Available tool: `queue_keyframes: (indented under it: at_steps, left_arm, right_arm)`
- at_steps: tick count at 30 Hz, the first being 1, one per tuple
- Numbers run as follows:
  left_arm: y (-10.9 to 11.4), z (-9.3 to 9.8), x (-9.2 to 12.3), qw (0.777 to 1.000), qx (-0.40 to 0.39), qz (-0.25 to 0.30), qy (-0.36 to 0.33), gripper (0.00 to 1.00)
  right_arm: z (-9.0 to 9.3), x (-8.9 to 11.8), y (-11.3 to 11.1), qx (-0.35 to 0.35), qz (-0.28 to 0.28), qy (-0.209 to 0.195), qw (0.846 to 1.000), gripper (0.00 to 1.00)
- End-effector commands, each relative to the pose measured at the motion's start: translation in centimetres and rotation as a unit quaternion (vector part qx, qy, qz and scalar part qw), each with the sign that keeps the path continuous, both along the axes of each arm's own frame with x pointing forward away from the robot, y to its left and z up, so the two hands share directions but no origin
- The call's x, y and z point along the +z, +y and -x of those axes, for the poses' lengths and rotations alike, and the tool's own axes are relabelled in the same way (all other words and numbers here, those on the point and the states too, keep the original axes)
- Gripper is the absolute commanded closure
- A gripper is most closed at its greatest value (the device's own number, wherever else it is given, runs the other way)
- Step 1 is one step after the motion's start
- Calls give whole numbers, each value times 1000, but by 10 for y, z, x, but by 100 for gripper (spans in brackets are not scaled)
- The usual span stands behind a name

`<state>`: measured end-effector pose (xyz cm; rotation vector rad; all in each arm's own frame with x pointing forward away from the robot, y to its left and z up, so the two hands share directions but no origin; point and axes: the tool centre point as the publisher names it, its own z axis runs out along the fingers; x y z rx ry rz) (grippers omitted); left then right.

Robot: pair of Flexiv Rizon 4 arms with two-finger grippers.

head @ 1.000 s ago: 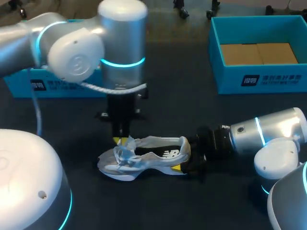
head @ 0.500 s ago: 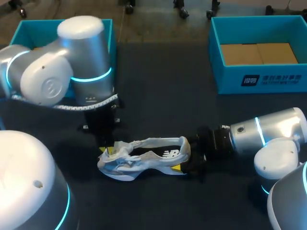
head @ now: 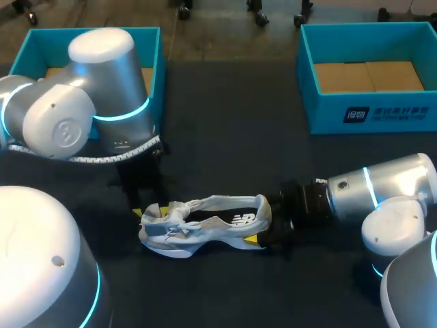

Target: Take the shoe out of the shoebox, open the shoe tongue, remove and reinsert the insole, then place the shoe into the shoebox

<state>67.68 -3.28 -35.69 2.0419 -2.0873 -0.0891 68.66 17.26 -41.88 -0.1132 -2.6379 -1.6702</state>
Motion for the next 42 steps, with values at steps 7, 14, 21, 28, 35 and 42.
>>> queue_keyframes:
  at_steps: [7, 14, 21, 28, 35, 42]
  left_arm:
    - [-5, 6, 61, 997, -27, 61, -36, 11]
    - [-34, 3, 106, 989, -88, 89, -76, 28]
    - [-53, 3, 128, 942, -302, 130, -68, 51]
    - [-73, 6, 144, 891, -429, 118, -94, 100]
    - [-95, 5, 153, 856, -496, 136, -47, 100]
    - [-95, 5, 153, 856, -496, 136, -47, 100]
  right_arm:
    - [0, 1, 1, 0, 3, 0, 1000, 100]
    - [0, 1, 1, 0, 3, 0, 1000, 100]
    - [0, 1, 1, 0, 3, 0, 1000, 100]
    - [0, 1, 1, 0, 3, 0, 1000, 100]
    - [0, 1, 1, 0, 3, 0, 1000, 100]
    - [0, 1, 1, 0, 3, 0, 1000, 100]
